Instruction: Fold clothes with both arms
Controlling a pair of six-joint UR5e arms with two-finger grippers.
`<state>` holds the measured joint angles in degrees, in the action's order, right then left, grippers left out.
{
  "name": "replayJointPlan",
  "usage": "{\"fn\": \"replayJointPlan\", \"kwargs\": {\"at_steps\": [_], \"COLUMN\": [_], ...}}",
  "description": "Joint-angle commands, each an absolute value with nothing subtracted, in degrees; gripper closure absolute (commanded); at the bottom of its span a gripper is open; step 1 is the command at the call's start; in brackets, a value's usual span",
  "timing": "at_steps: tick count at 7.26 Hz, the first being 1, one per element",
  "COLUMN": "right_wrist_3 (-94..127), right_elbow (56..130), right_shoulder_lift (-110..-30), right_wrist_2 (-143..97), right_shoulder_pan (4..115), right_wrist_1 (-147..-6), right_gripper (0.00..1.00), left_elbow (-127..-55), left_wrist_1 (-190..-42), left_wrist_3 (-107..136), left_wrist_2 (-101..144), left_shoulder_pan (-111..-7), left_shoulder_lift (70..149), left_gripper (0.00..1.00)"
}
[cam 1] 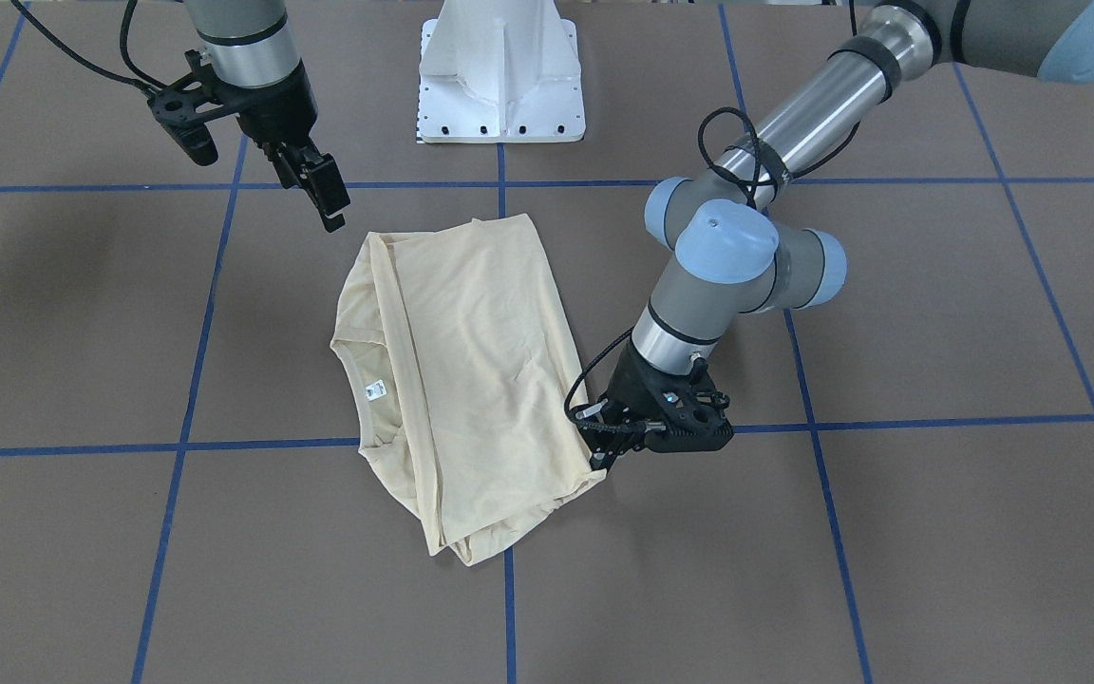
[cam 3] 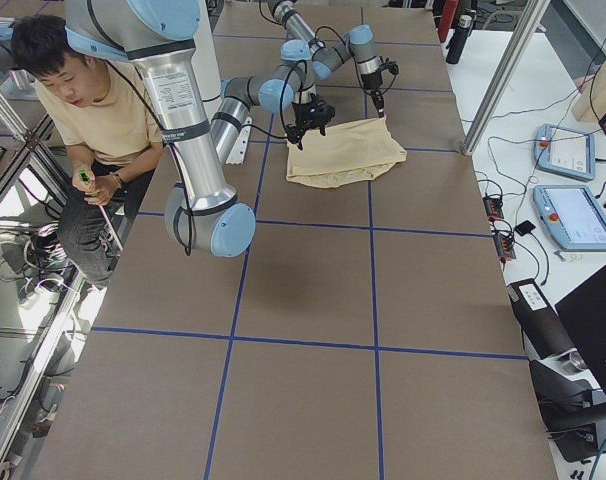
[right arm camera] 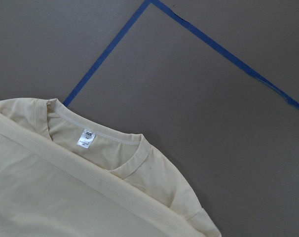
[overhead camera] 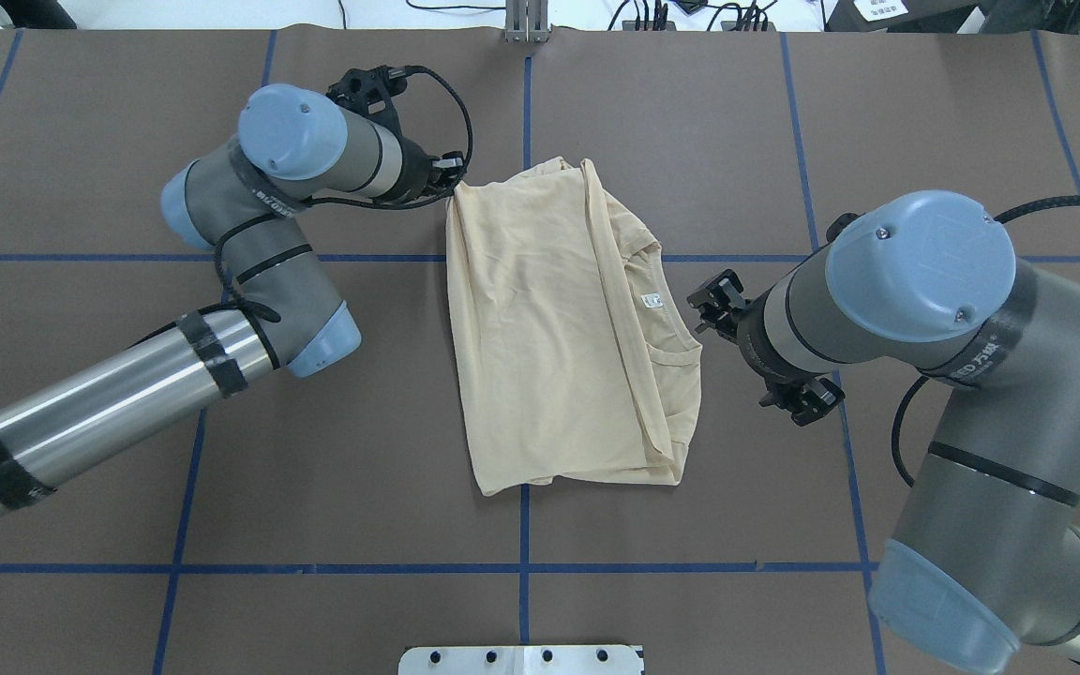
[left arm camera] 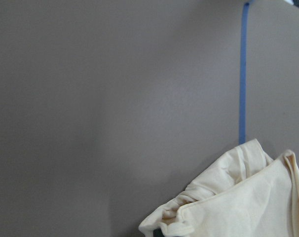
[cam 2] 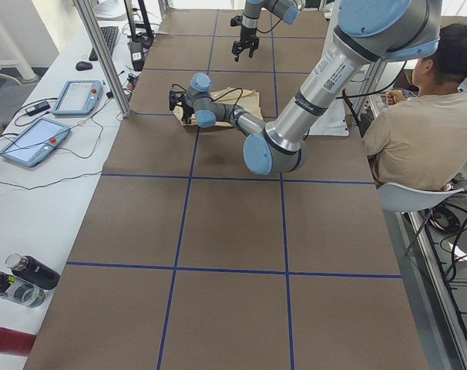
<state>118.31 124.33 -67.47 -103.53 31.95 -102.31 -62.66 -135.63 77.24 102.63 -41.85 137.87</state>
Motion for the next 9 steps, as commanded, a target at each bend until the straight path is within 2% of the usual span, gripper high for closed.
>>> {"fn": "replayJointPlan", "kwargs": {"at_steps": [1, 2, 3, 4, 6, 8, 9], "right_wrist_3": [118.21, 118.39, 118.48, 118.48, 114.82, 95.21, 84.14], "right_elbow": [122.70, 119.74, 116.66, 115.33, 112.16, 109.62, 107.77], "right_shoulder_lift": [-65.93, -64.09, -62.16, -61.96, -61.35, -59.34, -57.33], "right_wrist_2": [-103.45, -103.36, -101.36, -100.38, -101.24, -104.30, -107.46], "right_shoulder_pan": [31.99, 31.82, 31.56, 30.68, 27.62, 24.53, 24.52], "right_wrist_1": [-102.30, -101.70, -99.51, -96.71, -92.82, -94.30, -98.57], "right_gripper": [0.00, 0.00, 0.00, 0.00, 0.00, 0.01, 0.06], "left_elbow": [-50.84, -48.63, -48.78, -50.78, -64.18, -74.66, -78.80], "left_wrist_1": [-140.59, -142.02, -142.03, -141.60, -136.18, -134.30, -134.21], "left_wrist_3": [73.83, 73.83, 74.35, 74.44, 74.09, 73.57, 73.56], "left_wrist_2": [100.37, 99.76, 100.02, 100.45, 104.99, 107.22, 108.36], "left_shoulder_pan": [-42.97, -43.15, -43.50, -43.85, -44.90, -46.22, -46.40], "left_shoulder_lift": [144.74, 145.28, 145.02, 144.32, 135.13, 126.52, 122.82], "left_gripper": [1.00, 0.52, 0.42, 0.42, 0.43, 0.43, 0.44]}}
